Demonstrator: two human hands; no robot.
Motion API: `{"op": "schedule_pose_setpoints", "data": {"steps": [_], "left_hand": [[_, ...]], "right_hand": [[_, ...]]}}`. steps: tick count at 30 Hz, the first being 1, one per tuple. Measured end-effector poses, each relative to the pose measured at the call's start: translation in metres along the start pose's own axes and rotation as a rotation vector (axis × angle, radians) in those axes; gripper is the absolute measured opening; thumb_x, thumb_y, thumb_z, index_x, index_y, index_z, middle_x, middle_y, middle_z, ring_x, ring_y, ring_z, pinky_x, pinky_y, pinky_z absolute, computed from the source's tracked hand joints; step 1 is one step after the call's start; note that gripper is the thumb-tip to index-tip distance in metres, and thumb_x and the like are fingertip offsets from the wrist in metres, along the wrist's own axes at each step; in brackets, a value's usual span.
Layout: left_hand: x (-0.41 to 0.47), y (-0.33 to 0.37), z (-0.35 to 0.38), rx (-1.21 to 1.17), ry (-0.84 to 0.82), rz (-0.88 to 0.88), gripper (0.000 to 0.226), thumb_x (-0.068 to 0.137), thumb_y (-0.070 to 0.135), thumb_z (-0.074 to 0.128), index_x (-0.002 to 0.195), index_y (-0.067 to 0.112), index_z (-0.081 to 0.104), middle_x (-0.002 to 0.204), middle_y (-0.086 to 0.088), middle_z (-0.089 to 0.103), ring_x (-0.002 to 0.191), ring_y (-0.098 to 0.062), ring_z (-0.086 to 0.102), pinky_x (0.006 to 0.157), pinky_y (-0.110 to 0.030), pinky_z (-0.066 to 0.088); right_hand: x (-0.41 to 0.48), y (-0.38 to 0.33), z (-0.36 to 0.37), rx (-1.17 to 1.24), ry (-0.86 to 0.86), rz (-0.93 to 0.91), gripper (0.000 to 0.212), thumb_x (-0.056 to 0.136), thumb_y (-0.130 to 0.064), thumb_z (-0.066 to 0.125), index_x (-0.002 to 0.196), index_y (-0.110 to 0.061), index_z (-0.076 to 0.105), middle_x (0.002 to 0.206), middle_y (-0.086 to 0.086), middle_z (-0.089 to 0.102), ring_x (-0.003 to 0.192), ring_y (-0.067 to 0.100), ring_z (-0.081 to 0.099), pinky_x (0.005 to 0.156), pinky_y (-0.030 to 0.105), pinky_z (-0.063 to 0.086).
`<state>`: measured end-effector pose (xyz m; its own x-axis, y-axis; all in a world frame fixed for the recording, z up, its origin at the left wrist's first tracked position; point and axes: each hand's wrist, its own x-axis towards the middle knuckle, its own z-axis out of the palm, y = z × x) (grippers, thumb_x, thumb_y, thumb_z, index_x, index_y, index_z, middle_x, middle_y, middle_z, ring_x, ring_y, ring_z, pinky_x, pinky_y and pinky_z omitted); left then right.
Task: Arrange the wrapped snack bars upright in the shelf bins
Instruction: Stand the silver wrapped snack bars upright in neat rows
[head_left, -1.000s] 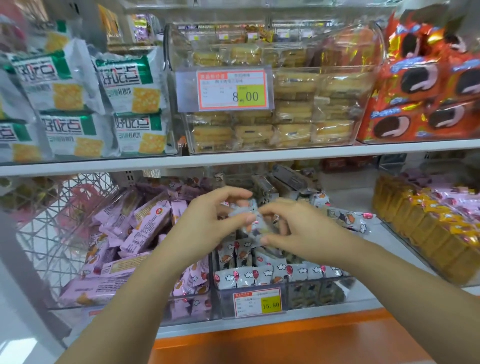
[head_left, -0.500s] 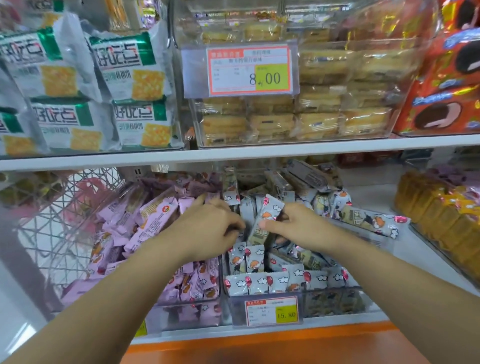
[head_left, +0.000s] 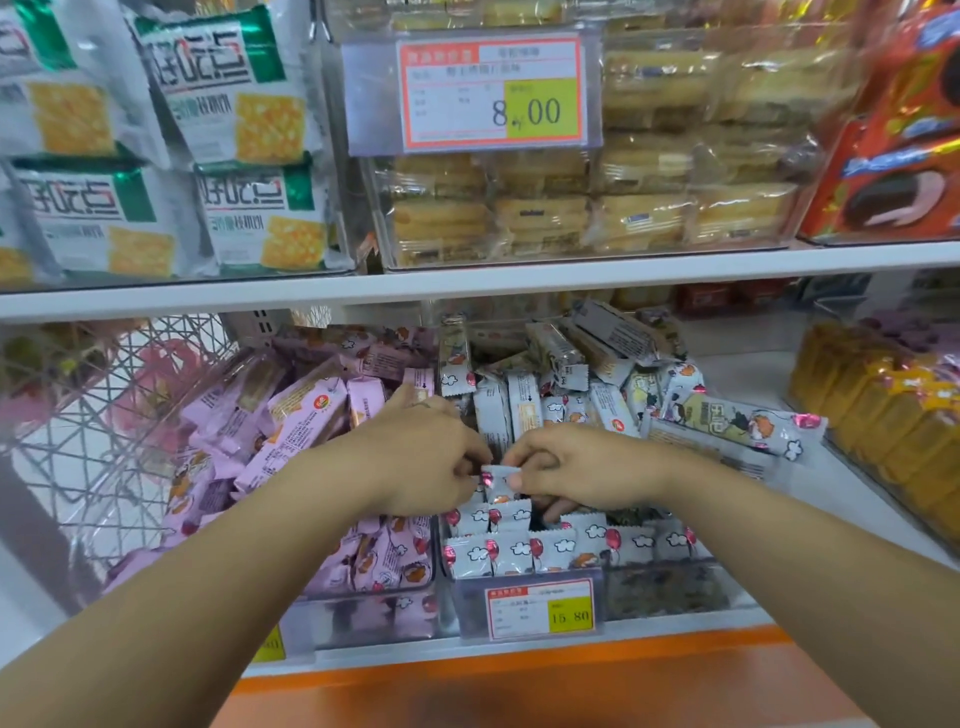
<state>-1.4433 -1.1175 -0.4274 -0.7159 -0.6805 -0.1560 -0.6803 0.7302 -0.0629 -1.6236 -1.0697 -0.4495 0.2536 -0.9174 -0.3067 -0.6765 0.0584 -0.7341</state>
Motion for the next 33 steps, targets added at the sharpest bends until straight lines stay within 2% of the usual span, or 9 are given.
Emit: {"op": "schedule_pose_setpoints", "data": {"steps": [4,6,8,12,18,20,25,28,33], "left_hand": [[-0.004,0.003,0.004,-0.020,0.024,0.017,0.038,0.096,0.042,0.041,0.133,0.039,0.044,0.127,0.008,0.055,0.138,-0.010,0.021,0.115,-0.051,-0.005],[-0.004,0.007,0.007,-0.012,0.040,0.024,0.033,0.097,0.045,0.039,0.127,0.040,0.051,0.125,0.008,0.058,0.136,-0.011,0.026,0.114,-0.051,-0.001],[-0.003,0.010,0.008,-0.015,0.067,0.022,0.031,0.097,0.045,0.039,0.121,0.037,0.057,0.117,0.009,0.063,0.129,-0.013,0.036,0.113,-0.051,0.000],[-0.003,0.012,0.011,-0.034,0.118,0.011,0.029,0.098,0.043,0.039,0.118,0.036,0.060,0.115,0.012,0.064,0.124,-0.012,0.040,0.114,-0.050,-0.003],[-0.007,0.013,0.014,-0.091,0.159,0.007,0.030,0.098,0.043,0.038,0.117,0.037,0.060,0.114,0.014,0.062,0.125,-0.009,0.037,0.115,-0.045,-0.006],[-0.008,0.012,0.015,-0.112,0.169,0.006,0.029,0.098,0.042,0.038,0.116,0.037,0.060,0.114,0.015,0.061,0.126,-0.008,0.036,0.115,-0.043,-0.007],[-0.010,0.011,0.016,-0.125,0.173,0.015,0.030,0.098,0.042,0.037,0.116,0.037,0.060,0.115,0.016,0.061,0.126,-0.006,0.035,0.115,-0.042,-0.008],[-0.011,0.012,0.015,-0.127,0.171,0.017,0.031,0.099,0.041,0.036,0.117,0.036,0.061,0.116,0.016,0.061,0.126,-0.007,0.034,0.115,-0.042,-0.009],[-0.011,0.011,0.015,-0.132,0.167,0.016,0.030,0.099,0.040,0.037,0.117,0.035,0.061,0.117,0.016,0.061,0.126,-0.007,0.035,0.115,-0.043,-0.009]], "right_hand": [[0.001,0.000,0.002,0.038,-0.049,0.060,0.041,0.098,-0.040,0.042,0.126,-0.012,0.050,0.110,-0.002,0.057,0.108,0.020,0.059,0.098,0.040,0.048],[-0.003,-0.001,-0.004,0.139,-0.007,0.065,0.042,0.101,-0.034,0.037,0.131,-0.007,0.048,0.129,0.007,0.053,0.112,0.021,0.058,0.094,0.033,0.051],[-0.011,-0.001,-0.016,0.111,0.080,0.021,0.037,0.101,-0.029,0.038,0.130,-0.010,0.051,0.129,0.003,0.055,0.108,0.015,0.061,0.088,0.026,0.053],[-0.023,0.004,-0.036,-0.159,0.177,-0.006,0.031,0.097,-0.020,0.050,0.127,-0.020,0.055,0.109,-0.006,0.064,0.096,0.007,0.062,0.085,0.021,0.052],[-0.007,0.004,-0.028,-0.720,0.075,0.055,0.033,0.087,-0.011,0.062,0.120,-0.009,0.059,0.124,0.008,0.060,0.110,0.025,0.059,0.095,0.040,0.049],[-0.003,0.005,-0.025,-0.831,0.027,0.081,0.033,0.084,-0.006,0.062,0.116,-0.003,0.059,0.117,0.016,0.062,0.107,0.033,0.060,0.090,0.047,0.052],[-0.006,0.001,-0.021,-0.929,-0.028,0.121,0.039,0.085,0.007,0.049,0.120,-0.010,0.055,0.103,0.006,0.055,0.087,0.027,0.056,0.068,0.034,0.045],[-0.010,0.003,-0.022,-0.910,-0.037,0.099,0.036,0.087,0.002,0.053,0.119,-0.013,0.059,0.120,0.010,0.057,0.102,0.028,0.057,0.081,0.037,0.048],[-0.027,-0.011,-0.038,-0.728,0.157,-0.016,0.036,0.090,-0.018,0.062,0.125,-0.023,0.056,0.133,0.002,0.051,0.120,0.019,0.048,0.099,0.033,0.041]]}}
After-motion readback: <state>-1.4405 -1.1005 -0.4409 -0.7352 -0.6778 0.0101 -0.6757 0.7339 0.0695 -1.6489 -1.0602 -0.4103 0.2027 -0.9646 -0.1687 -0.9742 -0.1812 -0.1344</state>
